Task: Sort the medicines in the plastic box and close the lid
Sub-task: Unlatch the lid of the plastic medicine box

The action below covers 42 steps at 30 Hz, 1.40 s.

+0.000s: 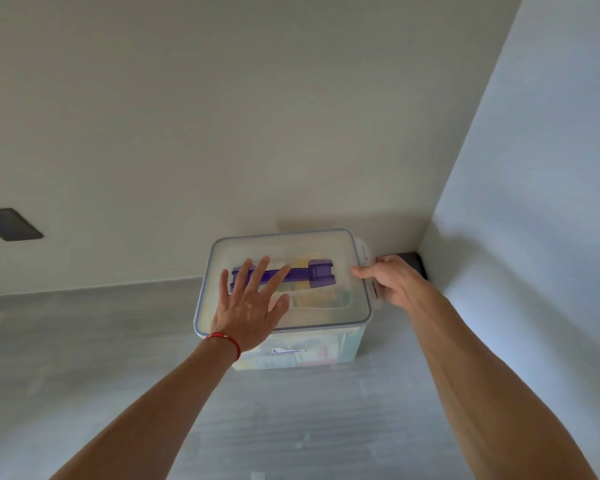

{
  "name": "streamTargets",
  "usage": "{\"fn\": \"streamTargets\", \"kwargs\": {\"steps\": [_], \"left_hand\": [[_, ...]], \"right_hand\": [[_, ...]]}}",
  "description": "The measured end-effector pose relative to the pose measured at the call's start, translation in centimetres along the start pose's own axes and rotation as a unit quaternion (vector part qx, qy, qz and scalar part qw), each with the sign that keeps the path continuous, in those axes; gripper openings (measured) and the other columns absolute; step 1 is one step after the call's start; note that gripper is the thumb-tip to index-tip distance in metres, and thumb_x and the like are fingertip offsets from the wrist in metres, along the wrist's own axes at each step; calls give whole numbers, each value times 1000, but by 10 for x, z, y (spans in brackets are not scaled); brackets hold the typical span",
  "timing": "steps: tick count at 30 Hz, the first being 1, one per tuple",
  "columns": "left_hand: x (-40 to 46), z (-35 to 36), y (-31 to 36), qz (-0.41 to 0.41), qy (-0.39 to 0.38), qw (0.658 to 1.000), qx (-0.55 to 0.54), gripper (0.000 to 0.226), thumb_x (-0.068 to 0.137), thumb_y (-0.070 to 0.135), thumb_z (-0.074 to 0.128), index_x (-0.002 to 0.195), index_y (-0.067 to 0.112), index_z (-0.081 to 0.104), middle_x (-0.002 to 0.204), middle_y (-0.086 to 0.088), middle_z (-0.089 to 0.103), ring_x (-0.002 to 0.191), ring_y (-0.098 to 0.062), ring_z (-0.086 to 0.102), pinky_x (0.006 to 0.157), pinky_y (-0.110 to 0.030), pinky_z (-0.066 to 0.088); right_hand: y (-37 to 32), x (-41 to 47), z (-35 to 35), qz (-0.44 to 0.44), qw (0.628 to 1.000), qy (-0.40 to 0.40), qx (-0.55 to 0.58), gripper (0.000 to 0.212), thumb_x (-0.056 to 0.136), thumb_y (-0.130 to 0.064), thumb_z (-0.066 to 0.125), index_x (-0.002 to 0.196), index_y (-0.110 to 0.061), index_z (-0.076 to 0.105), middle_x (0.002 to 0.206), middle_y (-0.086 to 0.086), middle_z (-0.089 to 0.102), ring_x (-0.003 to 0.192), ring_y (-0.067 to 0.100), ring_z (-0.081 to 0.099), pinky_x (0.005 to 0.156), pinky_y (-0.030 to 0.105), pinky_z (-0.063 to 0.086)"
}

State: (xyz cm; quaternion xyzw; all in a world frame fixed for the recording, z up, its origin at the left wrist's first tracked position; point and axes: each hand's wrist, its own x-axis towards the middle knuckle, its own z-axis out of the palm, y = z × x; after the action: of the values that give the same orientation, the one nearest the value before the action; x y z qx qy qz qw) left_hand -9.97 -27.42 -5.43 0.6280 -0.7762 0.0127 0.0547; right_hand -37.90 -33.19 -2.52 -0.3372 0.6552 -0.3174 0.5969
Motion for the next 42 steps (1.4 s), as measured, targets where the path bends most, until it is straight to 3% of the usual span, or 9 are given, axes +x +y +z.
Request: {"fn": "streamTargets", "kwargs": {"steps": [4,8,12,17,21,24,32,37,42], "left_hand": [[1,1,0,7,2,1000,-8,58,96,68,-2,153,54,-4,168,5,11,154,-27,12,121,-62,9],[4,0,-1,20,-17,1000,4,60,96,66,-1,154,51,-2,168,3,10,154,-30,11,120,-62,8],[17,-20,2,50,-12,996,67,61,92,64,17,145,38,36,153,-4,40,132,-37,41,102,-61,34],[15,-17,2,42,8,998,53,56,91,63,23,140,40,36,149,0,37,132,-34,37,102,-59,31],[17,-18,2,34,5,999,38,53,90,64,27,138,42,37,146,0,38,130,-35,39,101,-61,31],[16,-18,4,30,7,999,37,52,89,63,31,136,43,39,145,0,40,128,-35,41,99,-61,32],[15,-19,4,23,-6,1000,14,52,91,66,29,137,44,39,147,0,40,134,-35,40,104,-63,30],[16,-23,5,23,0,1000,14,51,91,65,32,136,42,42,145,-1,43,130,-36,44,102,-62,32],[15,-23,9,20,4,1000,14,50,90,64,37,134,42,43,143,-1,45,128,-35,45,102,-61,32]], "right_hand": [[2,6,-2,-86,975,94,-184,52,78,-28,87,116,0,65,108,15,70,97,27,66,80,34,52],[-2,1,-6,-118,933,122,-317,85,78,-54,81,142,-9,45,140,15,52,132,35,50,108,46,45],[-38,15,24,-240,879,96,-401,52,97,-52,56,139,-22,55,144,8,54,135,31,48,111,50,41],[-81,54,55,-128,866,9,-484,67,83,-72,61,120,-16,64,127,4,65,114,26,61,99,41,50],[-106,75,60,-54,811,-41,-581,104,67,-89,59,144,-18,53,151,2,51,135,30,51,112,49,42],[-118,83,62,-47,787,-94,-609,97,74,-84,62,143,-15,57,152,5,53,136,29,50,116,47,39],[-114,106,56,-32,827,-162,-537,101,80,-71,68,149,0,47,160,14,40,147,29,36,124,44,27],[-107,122,51,-35,860,-191,-473,99,76,-66,75,147,-1,49,162,12,36,149,24,30,119,33,21],[-106,133,48,-22,857,-209,-470,107,68,-68,80,148,-5,47,163,10,35,151,22,26,120,32,18]]}}
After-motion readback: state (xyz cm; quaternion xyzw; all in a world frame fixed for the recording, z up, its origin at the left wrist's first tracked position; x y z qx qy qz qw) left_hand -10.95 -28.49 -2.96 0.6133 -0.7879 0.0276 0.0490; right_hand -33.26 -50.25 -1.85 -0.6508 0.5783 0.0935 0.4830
